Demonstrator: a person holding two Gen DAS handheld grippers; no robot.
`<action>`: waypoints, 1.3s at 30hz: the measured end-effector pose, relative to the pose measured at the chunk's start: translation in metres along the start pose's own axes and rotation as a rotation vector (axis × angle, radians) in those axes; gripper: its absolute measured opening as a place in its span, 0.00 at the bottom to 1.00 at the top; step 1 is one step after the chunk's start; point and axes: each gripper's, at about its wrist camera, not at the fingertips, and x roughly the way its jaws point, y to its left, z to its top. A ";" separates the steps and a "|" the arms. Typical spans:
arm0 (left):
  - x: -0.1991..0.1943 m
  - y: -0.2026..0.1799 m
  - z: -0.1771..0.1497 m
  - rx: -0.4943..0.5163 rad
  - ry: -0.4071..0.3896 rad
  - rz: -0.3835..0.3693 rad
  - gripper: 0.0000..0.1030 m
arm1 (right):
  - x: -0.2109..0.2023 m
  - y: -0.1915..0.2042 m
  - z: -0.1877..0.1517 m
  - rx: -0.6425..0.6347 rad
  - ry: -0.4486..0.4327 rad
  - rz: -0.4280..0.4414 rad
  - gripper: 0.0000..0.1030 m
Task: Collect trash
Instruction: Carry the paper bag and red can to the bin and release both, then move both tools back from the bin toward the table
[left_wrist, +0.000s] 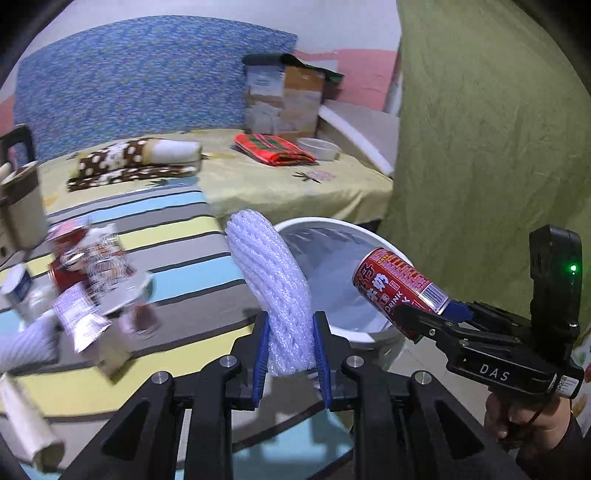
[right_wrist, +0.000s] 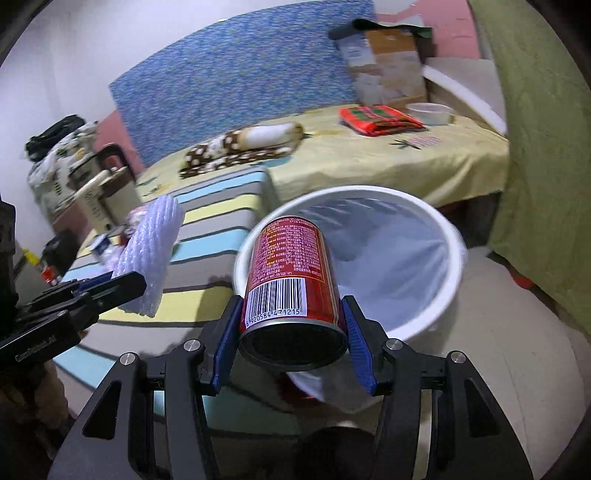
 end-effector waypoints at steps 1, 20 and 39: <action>0.005 -0.003 0.001 0.008 0.005 -0.007 0.22 | 0.003 -0.003 0.000 0.004 0.005 -0.016 0.53; 0.081 -0.011 0.016 0.011 0.095 -0.102 0.28 | 0.020 -0.036 0.003 0.026 0.078 -0.140 0.53; 0.050 0.003 0.008 -0.034 0.049 -0.080 0.49 | -0.005 -0.023 0.006 0.039 -0.002 -0.129 0.53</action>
